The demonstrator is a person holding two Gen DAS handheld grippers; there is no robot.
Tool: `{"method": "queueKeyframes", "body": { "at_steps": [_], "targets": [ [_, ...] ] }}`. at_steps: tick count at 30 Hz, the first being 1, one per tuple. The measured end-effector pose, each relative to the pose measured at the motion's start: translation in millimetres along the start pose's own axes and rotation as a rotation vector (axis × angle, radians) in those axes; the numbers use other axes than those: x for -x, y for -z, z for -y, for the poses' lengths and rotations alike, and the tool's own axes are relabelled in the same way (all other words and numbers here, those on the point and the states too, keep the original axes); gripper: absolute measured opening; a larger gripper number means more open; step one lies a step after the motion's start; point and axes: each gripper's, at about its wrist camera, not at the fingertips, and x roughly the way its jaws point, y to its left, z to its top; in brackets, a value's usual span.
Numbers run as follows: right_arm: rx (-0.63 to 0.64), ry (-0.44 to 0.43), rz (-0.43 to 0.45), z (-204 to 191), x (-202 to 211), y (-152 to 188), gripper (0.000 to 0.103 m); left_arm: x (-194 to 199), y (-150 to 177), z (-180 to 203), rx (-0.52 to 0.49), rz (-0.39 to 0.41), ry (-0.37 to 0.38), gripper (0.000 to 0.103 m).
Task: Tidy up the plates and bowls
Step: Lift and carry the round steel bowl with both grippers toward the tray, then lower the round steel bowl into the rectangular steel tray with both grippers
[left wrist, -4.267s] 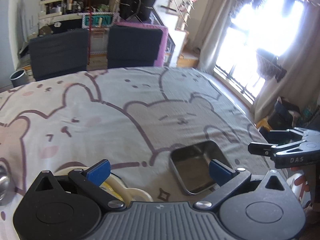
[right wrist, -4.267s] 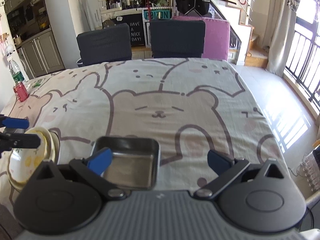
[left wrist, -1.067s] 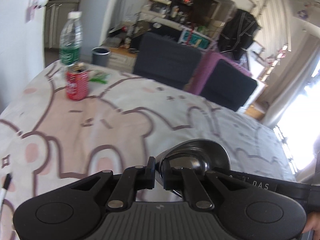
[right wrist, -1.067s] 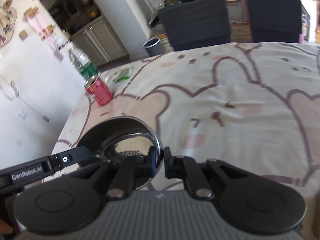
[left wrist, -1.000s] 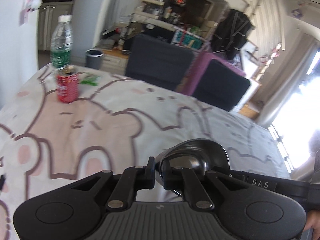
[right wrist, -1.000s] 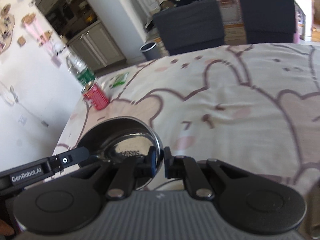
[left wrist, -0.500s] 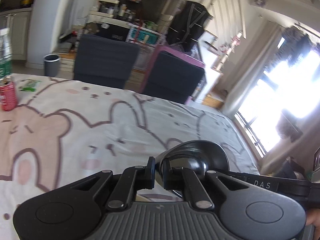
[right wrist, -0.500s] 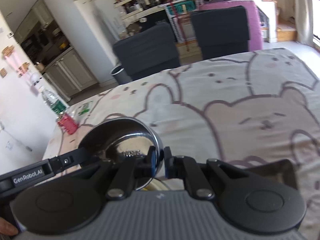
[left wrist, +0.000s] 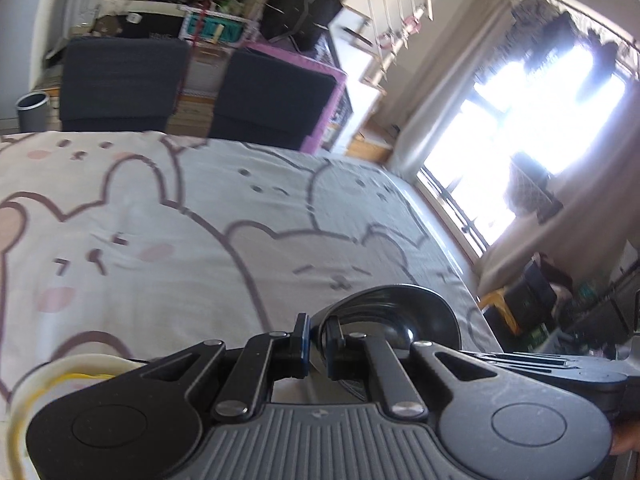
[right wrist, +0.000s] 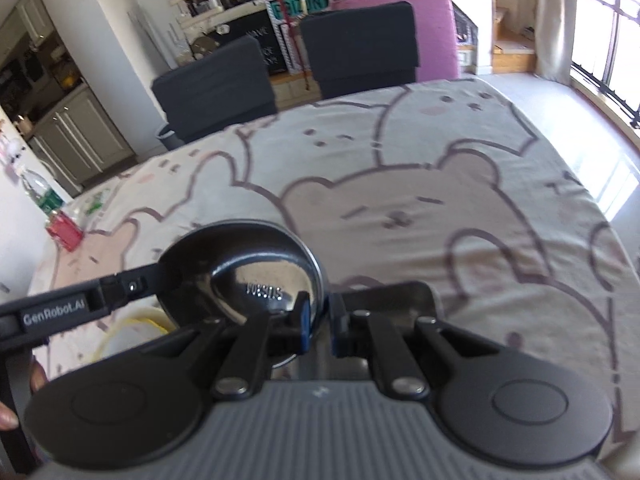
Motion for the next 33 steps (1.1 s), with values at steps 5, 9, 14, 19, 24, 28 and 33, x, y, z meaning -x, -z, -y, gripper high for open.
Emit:
{"method": "queueKeyframes", "body": {
  "at_steps": [5,9,14,19,24,28,33],
  "targets": [
    [-0.005,0.036,-0.045,24.1,-0.6,6.5,0.013,-24.5,6.1,12.1,-0.009,-0.05,0.007,0.008],
    [-0.011,0.049,-0.105,35.5,-11.9,7.9,0.013,-44.3,9.0,13.0,0.007,-0.098,0.002,0.008],
    [0.021,0.069,-0.173,40.3,-31.5,6.6,0.014,-62.9,11.6,13.7,0.005,-0.144,-0.019,0.008],
    [0.058,0.067,-0.236,48.6,-51.0,11.1,0.014,-78.5,13.5,15.7,-0.005,-0.179,-0.031,0.009],
    [0.077,0.071,-0.277,54.7,-63.8,12.0,0.014,-92.7,16.1,17.4,-0.028,-0.218,-0.059,0.009],
    [0.096,0.071,-0.306,55.1,-71.5,14.3,0.013,-99.3,17.3,18.9,-0.044,-0.227,-0.072,0.01],
    [0.091,0.075,-0.326,58.3,-81.3,15.1,0.014,-104.6,18.6,22.0,-0.059,-0.235,-0.073,0.013]
  ]
}}
